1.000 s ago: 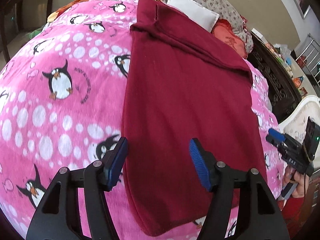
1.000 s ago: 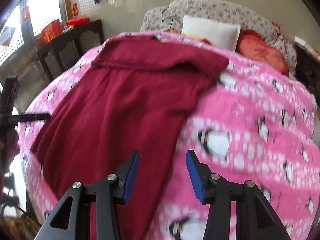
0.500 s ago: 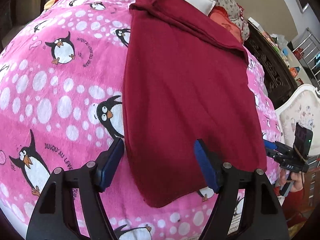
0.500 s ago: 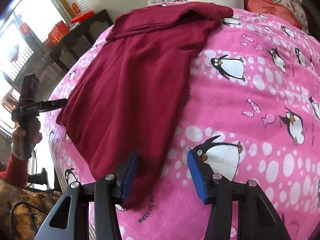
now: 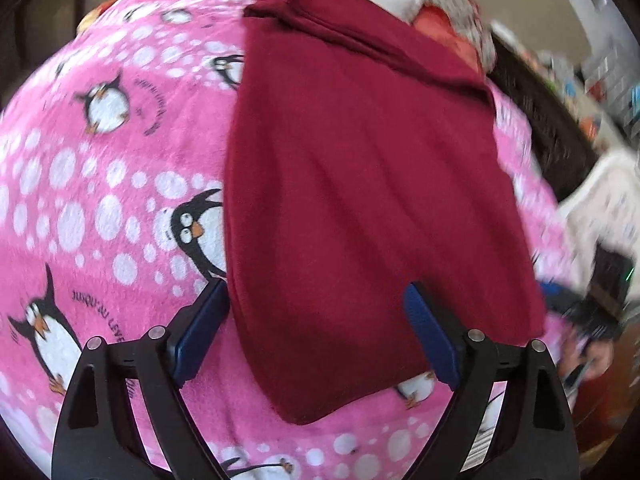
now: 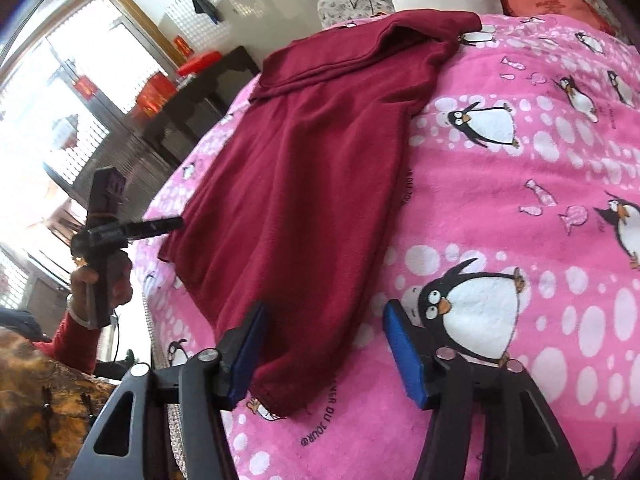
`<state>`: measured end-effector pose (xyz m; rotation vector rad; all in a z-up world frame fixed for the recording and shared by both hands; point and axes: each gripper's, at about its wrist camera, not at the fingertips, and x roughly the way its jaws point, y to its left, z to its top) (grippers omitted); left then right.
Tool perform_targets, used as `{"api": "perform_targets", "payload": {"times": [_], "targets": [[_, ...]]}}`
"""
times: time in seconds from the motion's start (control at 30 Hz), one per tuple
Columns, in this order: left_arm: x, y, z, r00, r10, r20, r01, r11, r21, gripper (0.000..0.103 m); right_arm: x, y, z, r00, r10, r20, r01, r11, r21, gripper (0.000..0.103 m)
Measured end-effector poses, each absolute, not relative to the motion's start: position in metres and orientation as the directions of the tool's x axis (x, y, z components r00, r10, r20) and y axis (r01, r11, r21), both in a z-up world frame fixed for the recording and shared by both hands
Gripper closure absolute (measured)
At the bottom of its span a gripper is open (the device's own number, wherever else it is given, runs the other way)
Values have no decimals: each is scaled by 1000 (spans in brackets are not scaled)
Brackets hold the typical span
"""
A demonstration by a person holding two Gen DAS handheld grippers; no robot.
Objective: Fold small clothes
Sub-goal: 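Grasp the sweater strip's end with both grippers side by side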
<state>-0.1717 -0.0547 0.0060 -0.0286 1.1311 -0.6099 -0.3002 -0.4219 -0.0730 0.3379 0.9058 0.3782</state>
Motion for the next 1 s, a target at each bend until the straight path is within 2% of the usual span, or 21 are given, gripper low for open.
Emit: {"api": "perform_targets", "payload": {"times": [0.1, 0.17, 0.27, 0.37, 0.43, 0.47, 0.53, 0.57, 0.63, 0.73, 1.0], "targets": [[-182, -74, 3, 299, -394, -869, 518, 832, -199, 5, -300, -422, -74, 563, 480, -673, -192, 868, 458, 39], [-187, -82, 1, 322, -363, -874, 534, 832, -149, 5, -302, -424, -77, 569, 520, -637, -199, 838, 508, 38], [-188, -78, 3, 316, -397, -862, 525, 829, -189, 5, -305, -419, -79, 576, 527, -625, -209, 834, 511, 37], [-186, -66, 5, 314, -430, -847, 494, 835, -241, 24, -306, -416, -76, 541, 581, -608, -234, 798, 555, 41], [-185, -61, 6, 317, -436, -842, 490, 836, -249, 42, -300, -408, -78, 518, 613, -596, -260, 777, 574, 57], [-183, -60, 6, 319, -443, -838, 487, 835, -256, 48, -296, -405, -81, 510, 624, -593, -260, 768, 585, 62], [-182, -58, 7, 315, -451, -835, 479, 835, -271, 76, -288, -404, -87, 519, 631, -577, -232, 753, 616, 83], [-180, -56, 7, 292, -476, -830, 477, 824, -305, 82, -284, -405, -87, 520, 640, -566, -218, 740, 637, 86], [-176, -48, 9, 258, -508, -822, 472, 809, -352, 87, -281, -403, -81, 525, 651, -548, -231, 729, 645, 89], [-171, -47, 14, 243, -521, -818, 479, 798, -366, 88, -280, -397, -59, 543, 673, -503, -292, 713, 638, 89], [-150, -32, 66, 279, -628, -727, 486, 745, -457, 89, -253, -405, 1, 639, 691, -338, -406, 676, 615, 89]]}}
